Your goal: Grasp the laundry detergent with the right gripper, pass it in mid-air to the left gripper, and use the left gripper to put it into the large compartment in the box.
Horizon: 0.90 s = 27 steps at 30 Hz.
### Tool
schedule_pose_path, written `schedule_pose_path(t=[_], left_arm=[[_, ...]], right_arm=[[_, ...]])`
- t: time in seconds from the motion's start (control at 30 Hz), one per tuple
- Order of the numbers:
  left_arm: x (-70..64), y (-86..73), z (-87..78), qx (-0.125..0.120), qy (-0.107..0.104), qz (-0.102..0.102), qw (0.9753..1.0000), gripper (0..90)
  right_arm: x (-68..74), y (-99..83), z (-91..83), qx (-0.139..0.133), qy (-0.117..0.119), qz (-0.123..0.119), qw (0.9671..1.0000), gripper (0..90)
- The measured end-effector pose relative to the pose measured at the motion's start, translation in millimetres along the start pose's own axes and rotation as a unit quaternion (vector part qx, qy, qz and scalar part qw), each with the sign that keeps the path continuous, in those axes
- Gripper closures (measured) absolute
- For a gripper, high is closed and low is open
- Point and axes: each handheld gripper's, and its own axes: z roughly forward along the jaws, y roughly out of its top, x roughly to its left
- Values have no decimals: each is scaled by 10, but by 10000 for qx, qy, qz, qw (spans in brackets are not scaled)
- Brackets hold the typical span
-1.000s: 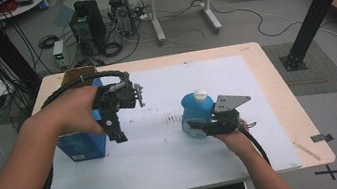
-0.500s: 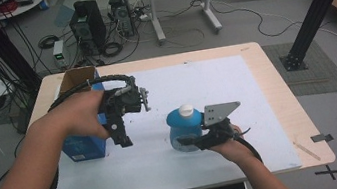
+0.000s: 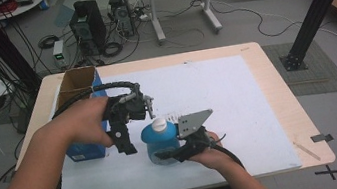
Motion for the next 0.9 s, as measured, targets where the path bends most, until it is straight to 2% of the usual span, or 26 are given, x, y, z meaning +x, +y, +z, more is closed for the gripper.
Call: schedule_pose_path(t=[0.13,0.43,0.6,0.83,0.9], left_arm=[[-22,-14,13,4,-15,5,10000,1],[-105,30,71,-44,5,110,9999,3],[-125,63,90,18,42,170,9998,7],[-126,99,78,48,65,212,9997,20],[-126,105,75,51,69,217,9997,19]], right_arm=[[19,63,170,-14,155,-36,9999,473],[5,124,367,4,284,33,9996,473],[12,129,424,57,319,-47,9995,472],[-2,141,437,28,289,-23,9996,472],[-11,152,442,0,276,-90,9996,472]])
